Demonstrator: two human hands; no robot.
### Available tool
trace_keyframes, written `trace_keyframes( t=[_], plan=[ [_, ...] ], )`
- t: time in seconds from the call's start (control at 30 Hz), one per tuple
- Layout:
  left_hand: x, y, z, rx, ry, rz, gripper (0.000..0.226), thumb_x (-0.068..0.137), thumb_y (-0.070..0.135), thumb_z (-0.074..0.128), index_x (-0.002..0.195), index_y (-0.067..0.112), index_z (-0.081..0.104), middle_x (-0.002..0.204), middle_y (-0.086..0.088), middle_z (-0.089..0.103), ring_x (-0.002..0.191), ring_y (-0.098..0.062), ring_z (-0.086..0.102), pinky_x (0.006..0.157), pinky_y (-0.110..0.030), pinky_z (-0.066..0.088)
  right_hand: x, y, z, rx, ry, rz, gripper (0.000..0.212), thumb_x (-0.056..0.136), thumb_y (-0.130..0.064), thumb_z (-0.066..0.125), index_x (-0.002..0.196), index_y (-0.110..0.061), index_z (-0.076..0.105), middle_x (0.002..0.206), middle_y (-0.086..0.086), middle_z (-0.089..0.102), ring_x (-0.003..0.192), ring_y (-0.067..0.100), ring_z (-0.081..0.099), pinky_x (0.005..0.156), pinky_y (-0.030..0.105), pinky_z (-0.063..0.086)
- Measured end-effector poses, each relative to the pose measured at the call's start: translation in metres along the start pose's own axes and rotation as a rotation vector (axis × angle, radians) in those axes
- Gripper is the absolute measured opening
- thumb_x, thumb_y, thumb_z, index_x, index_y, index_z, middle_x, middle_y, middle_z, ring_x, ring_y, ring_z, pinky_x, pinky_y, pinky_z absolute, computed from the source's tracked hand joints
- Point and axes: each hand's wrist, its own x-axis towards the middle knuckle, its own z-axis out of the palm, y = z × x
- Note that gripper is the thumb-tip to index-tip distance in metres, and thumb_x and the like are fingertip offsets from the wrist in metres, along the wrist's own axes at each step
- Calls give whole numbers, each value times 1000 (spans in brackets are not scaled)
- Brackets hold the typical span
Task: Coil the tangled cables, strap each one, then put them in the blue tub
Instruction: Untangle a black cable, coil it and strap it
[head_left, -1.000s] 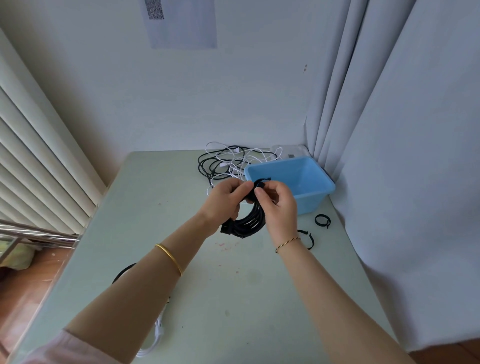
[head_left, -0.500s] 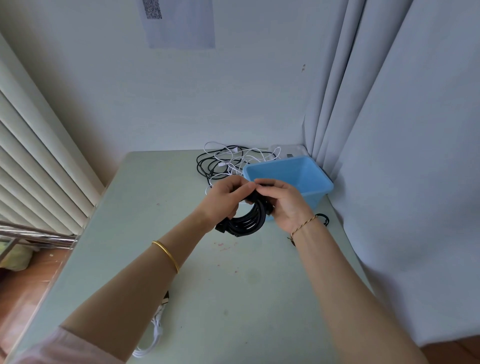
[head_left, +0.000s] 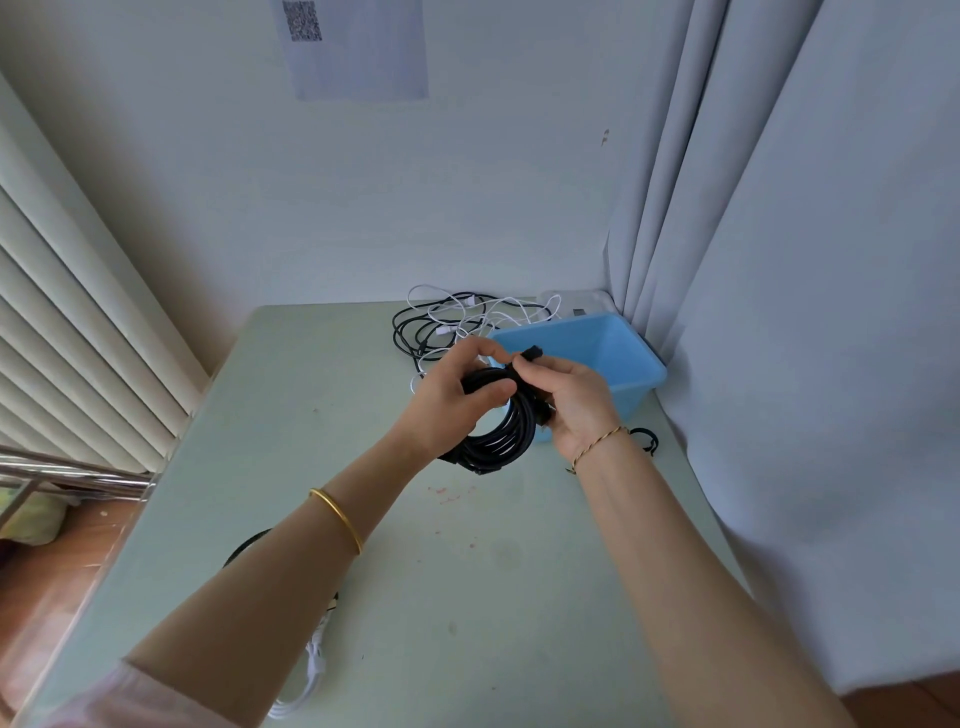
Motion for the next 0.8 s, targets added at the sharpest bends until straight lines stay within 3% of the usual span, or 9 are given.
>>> trace_keyframes(
  t=[0.13, 0.27, 0.4, 0.47, 0.53, 0.67, 0.8],
  plan=[
    [2, 3, -1, 6, -6, -21, 9, 91, 10, 61, 98, 14, 58, 80, -8, 63, 46, 2, 48, 43, -15, 35, -1, 0, 1, -1, 50, -77, 5, 85, -6, 65, 82, -3, 69, 51, -4, 63, 42, 3, 56, 41, 10, 39],
    [2, 10, 0, -18, -59, -46, 10, 91, 8, 60, 94, 17, 57, 80, -12, 62, 42, 0, 44, 41, -16, 32, 4, -2, 0, 9, 69, -58, 5, 83, -6, 68, 80, -2, 70, 63, 9, 68, 52, 18, 64, 51, 22, 51],
    [5, 15, -1, -65, -72, -104, 6, 92, 6, 59, 92, 11, 56, 77, -15, 60, 41, -5, 39, 39, -18, 30, 5, -8, 1, -41, 53, -119, 9, 83, -2, 67, 74, -1, 67, 57, 8, 66, 46, 18, 63, 48, 22, 52],
    [6, 15, -3, -71, -56, -129, 7, 91, 6, 59, 88, 11, 55, 73, -12, 60, 42, -9, 34, 38, -19, 28, 6, -7, 2, -109, 65, -198, 8, 82, -3, 68, 75, -1, 69, 64, 12, 67, 54, 21, 64, 56, 26, 56],
    [6, 13, -4, -76, -45, -156, 8, 91, 6, 59, 86, 10, 53, 70, -10, 59, 40, -10, 30, 37, -18, 27, 6, -3, 4, -173, 84, -263, 8, 81, -3, 69, 74, -4, 69, 66, 9, 67, 58, 18, 63, 60, 25, 56],
    [5, 9, -3, -90, -12, -209, 12, 90, 6, 59, 83, 12, 51, 69, -9, 59, 40, -12, 28, 37, -18, 26, 7, 4, 5, -329, 92, -346, 10, 81, -3, 69, 73, -10, 70, 64, -1, 65, 54, 3, 59, 49, 13, 43],
    [7, 10, -2, -114, 9, -236, 11, 89, 7, 59, 85, 12, 51, 69, -9, 59, 39, -10, 29, 37, -18, 26, 10, 4, 5, -471, 108, -429, 4, 81, -9, 69, 81, -10, 73, 72, -5, 67, 69, 8, 64, 69, 21, 51]
  ],
)
